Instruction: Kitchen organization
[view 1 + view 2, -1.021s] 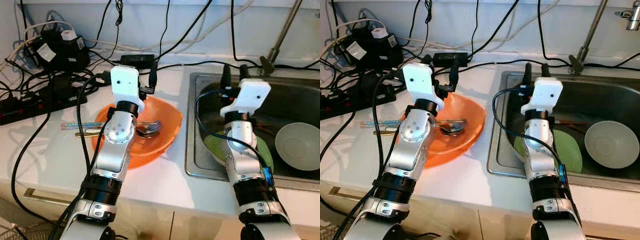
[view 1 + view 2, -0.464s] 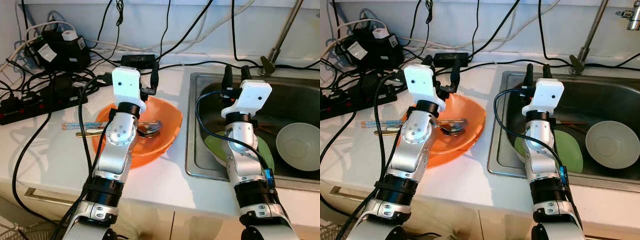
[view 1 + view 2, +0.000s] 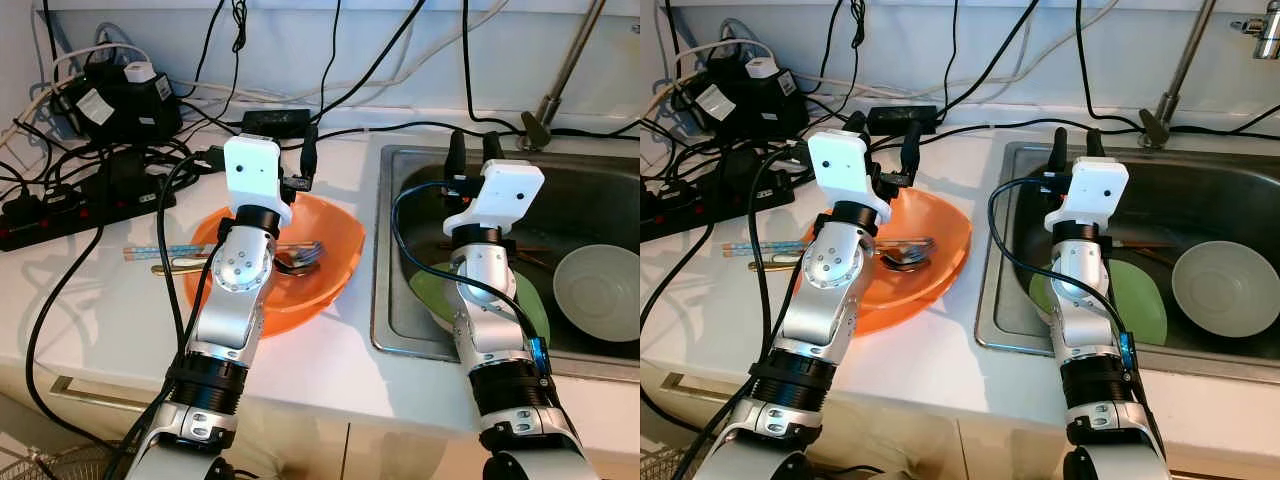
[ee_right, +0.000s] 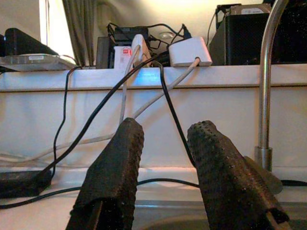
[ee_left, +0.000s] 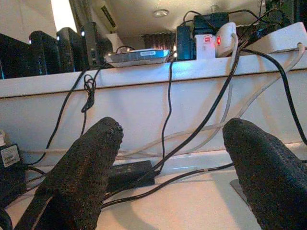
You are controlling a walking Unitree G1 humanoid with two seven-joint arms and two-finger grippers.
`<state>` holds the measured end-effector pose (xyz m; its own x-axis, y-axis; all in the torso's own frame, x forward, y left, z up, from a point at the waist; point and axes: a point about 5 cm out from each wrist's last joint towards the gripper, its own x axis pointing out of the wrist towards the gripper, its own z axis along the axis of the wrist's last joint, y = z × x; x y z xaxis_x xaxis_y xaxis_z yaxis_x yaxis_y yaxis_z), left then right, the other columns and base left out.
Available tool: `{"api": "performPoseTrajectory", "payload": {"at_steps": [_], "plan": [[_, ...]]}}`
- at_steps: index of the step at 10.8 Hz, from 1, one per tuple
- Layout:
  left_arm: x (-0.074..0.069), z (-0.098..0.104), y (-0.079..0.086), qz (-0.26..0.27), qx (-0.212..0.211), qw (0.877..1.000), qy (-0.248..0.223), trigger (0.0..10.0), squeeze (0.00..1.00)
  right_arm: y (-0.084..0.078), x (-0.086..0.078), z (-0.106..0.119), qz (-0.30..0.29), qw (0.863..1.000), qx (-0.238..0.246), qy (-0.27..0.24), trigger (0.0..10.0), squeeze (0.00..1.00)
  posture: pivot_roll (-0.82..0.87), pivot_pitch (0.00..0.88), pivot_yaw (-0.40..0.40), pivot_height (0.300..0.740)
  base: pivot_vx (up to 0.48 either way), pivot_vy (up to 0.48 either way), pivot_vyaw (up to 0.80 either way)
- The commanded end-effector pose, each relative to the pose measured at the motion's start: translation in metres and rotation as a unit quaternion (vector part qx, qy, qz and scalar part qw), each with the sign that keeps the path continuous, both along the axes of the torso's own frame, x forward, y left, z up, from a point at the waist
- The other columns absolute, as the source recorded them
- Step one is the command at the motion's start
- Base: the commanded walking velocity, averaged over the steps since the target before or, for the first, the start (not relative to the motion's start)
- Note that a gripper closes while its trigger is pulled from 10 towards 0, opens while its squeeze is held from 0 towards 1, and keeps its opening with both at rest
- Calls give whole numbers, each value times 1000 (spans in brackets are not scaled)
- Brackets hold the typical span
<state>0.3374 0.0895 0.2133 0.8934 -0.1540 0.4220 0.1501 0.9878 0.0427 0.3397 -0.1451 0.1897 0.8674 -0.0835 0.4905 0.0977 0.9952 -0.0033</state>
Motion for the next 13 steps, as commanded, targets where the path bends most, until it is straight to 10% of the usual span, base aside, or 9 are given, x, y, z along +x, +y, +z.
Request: {"api": "performPoseTrajectory", "payload": {"at_steps": [1,13], "plan": [[0,2,2,2,0,1000,-5,10000,0,-1,0,1,-3,1000,-1,1,10000,0,85,0,83,740,0,0,0],[-7,33,8,4,-35,997,-68,10000,0,3,0,0,3,1000,0,4,10000,0,92,0,85,740,-178,0,0]]}}
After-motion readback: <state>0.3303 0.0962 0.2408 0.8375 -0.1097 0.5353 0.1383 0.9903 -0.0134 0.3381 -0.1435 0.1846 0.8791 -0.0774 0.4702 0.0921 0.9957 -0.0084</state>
